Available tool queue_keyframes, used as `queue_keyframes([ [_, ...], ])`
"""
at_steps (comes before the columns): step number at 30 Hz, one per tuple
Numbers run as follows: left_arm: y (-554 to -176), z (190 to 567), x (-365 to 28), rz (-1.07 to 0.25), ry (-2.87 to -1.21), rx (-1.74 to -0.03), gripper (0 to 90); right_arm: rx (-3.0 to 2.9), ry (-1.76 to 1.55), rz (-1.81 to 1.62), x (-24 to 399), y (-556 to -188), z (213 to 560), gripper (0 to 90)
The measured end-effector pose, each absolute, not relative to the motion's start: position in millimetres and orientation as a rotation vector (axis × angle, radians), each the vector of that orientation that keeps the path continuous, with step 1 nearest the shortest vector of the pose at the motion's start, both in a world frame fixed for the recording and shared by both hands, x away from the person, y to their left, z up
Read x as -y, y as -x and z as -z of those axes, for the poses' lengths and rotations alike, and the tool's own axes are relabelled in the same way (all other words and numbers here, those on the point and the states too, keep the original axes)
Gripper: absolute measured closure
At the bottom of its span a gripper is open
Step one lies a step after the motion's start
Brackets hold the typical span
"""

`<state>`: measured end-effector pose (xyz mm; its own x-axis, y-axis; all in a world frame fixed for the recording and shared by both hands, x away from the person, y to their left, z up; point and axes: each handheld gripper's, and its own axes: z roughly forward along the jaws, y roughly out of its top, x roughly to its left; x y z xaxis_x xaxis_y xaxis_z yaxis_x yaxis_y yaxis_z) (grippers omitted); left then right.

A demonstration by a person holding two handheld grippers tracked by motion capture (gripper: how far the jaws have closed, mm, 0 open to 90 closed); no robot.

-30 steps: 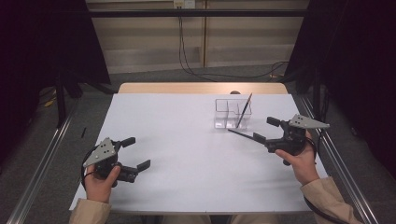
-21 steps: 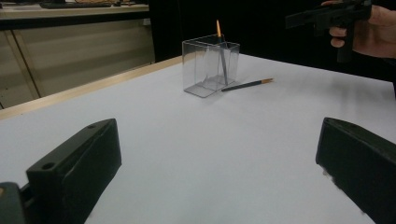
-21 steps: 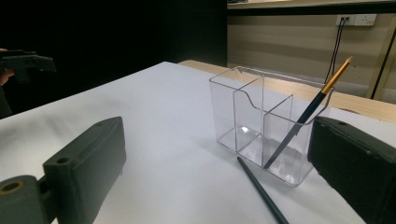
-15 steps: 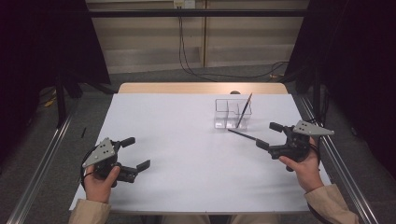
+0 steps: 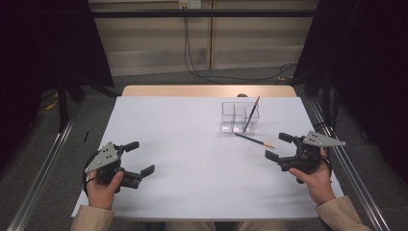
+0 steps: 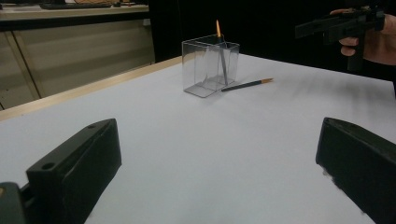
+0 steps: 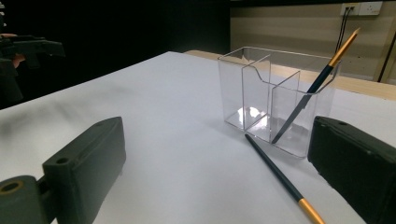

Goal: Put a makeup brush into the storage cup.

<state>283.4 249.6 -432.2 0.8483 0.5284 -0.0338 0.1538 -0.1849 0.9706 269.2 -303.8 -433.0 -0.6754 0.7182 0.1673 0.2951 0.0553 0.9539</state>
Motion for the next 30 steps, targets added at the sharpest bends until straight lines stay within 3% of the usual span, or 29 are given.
queue_keyframes([
  [30, -281.1, 432.0, -251.7, -0.377, -1.751, -0.530, 0.0, -2.023, -1.016, -1.626, 303.5, -271.0, 437.9, 3.6],
])
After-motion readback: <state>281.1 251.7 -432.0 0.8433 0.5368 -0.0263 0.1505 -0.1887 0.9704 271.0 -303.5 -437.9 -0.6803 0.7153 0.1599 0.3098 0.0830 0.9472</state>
